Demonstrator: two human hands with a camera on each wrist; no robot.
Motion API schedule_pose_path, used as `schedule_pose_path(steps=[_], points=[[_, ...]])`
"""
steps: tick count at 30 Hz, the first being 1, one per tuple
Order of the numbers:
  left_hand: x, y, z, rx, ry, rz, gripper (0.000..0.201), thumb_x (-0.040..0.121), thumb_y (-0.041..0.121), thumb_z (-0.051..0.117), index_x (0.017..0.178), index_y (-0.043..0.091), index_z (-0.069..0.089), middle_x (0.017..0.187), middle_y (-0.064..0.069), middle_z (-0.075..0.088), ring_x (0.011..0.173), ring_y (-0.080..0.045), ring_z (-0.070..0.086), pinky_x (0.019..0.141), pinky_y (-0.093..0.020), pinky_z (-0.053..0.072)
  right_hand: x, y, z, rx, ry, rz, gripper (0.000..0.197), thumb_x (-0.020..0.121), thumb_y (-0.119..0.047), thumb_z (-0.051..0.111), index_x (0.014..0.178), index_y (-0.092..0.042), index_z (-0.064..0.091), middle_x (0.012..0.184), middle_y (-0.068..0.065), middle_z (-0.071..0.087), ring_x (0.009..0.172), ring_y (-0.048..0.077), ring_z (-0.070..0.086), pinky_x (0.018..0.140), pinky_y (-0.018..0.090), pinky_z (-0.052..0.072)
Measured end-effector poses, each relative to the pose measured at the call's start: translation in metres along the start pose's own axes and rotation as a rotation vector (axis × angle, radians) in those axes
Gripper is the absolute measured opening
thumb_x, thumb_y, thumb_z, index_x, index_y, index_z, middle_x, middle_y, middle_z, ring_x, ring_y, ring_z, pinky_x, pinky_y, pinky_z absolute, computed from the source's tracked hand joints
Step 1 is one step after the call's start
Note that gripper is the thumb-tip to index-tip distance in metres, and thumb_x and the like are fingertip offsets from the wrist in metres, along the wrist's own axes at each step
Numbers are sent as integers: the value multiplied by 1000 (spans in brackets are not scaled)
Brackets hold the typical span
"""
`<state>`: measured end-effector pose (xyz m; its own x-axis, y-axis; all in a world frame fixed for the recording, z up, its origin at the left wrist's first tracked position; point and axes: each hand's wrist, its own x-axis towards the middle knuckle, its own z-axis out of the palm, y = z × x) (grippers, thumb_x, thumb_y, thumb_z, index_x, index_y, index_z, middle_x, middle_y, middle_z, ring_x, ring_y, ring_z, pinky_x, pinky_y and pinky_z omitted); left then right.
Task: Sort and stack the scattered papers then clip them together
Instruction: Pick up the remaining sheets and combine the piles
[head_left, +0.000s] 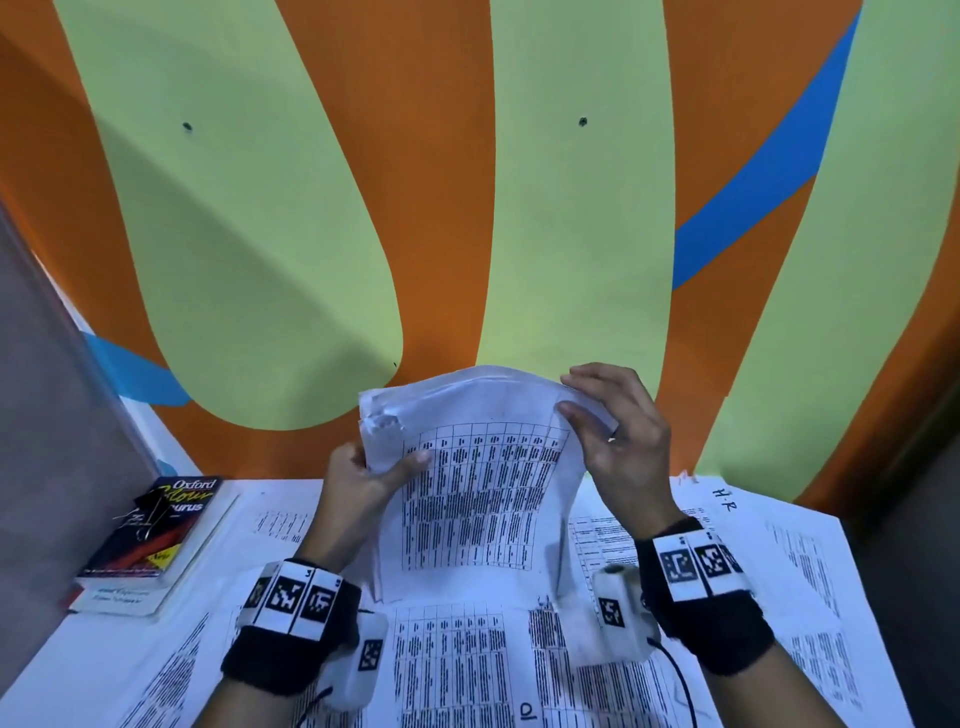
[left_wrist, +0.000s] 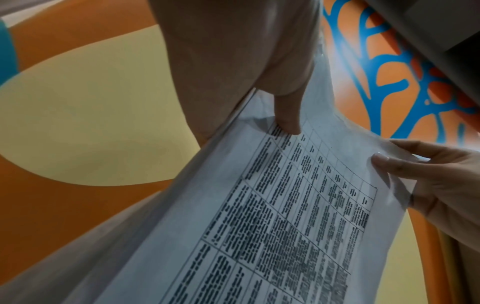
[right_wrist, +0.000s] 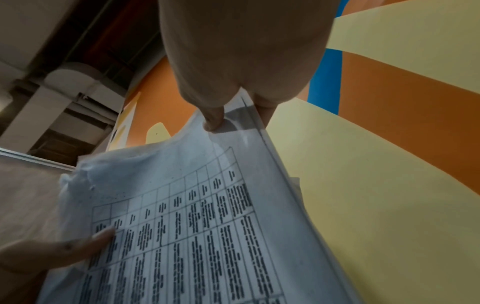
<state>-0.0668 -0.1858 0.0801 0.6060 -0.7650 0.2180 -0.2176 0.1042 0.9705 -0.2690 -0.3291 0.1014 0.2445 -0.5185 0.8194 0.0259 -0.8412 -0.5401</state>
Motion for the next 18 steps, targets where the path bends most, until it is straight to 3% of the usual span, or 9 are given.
schedule_pose_path(steps=[1,3,5,7,9,11,14,16,18], points=[[0,0,1,15,6,3,15,79,14,73,74,4,63,65,-1,69,62,-8,64,61,-20,51,-1,2,2,7,16,49,34,81,1,73,113,-5,66,110,10,62,106,8,59,84,23,52],[2,0,0,36,33,11,18,82,13,70,72,0,62,66,-5,67,60,-10,62,60,-20,50,-8,8,6,128,-23,264,62,77,-5,78,132,-14,51,118,6,61,111,5,57,87,20,52],[4,1,-1,20,71,24,22,82,12,69,66,1,58,59,-2,63,52,-7,56,56,-21,45,-20,17,11,336,-142,548,81,75,-9,79,141,-22,35,132,5,56,121,12,56,100,34,50],[9,3,-4,-24,68,34,25,83,14,69,78,-9,60,72,-19,66,65,-18,60,66,-31,47,-29,26,18,333,-274,671,68,79,-11,76,136,-18,40,128,5,60,117,14,60,102,49,48],[13,7,-7,-56,41,72,33,83,19,69,93,-12,60,89,-33,65,77,-27,60,72,-39,47,-30,28,22,233,-326,668,63,77,-26,78,130,-23,45,125,4,61,114,14,61,101,48,49],[15,11,-10,-56,-5,98,31,83,23,71,95,-5,64,88,-29,66,78,-27,60,72,-39,48,-24,31,24,293,-310,694,79,65,-39,84,131,-26,44,130,4,58,120,16,58,103,44,48],[16,19,-18,-92,-59,90,35,69,44,79,75,12,66,65,0,64,61,-13,58,59,-27,48,-14,37,21,533,-359,849,96,57,-32,90,138,-23,38,135,-1,57,123,15,57,104,35,46],[14,22,-23,-132,-75,75,43,55,55,82,70,17,67,58,7,63,54,-6,58,52,-20,47,-12,35,17,625,-444,893,61,68,-18,84,120,-18,52,116,-5,68,105,11,65,97,28,48],[13,25,-26,-152,-75,75,44,54,52,83,76,16,68,62,7,68,56,-5,62,54,-19,49,-9,26,19,576,-491,861,22,81,1,69,90,-16,59,80,-13,71,75,2,66,84,24,48]])
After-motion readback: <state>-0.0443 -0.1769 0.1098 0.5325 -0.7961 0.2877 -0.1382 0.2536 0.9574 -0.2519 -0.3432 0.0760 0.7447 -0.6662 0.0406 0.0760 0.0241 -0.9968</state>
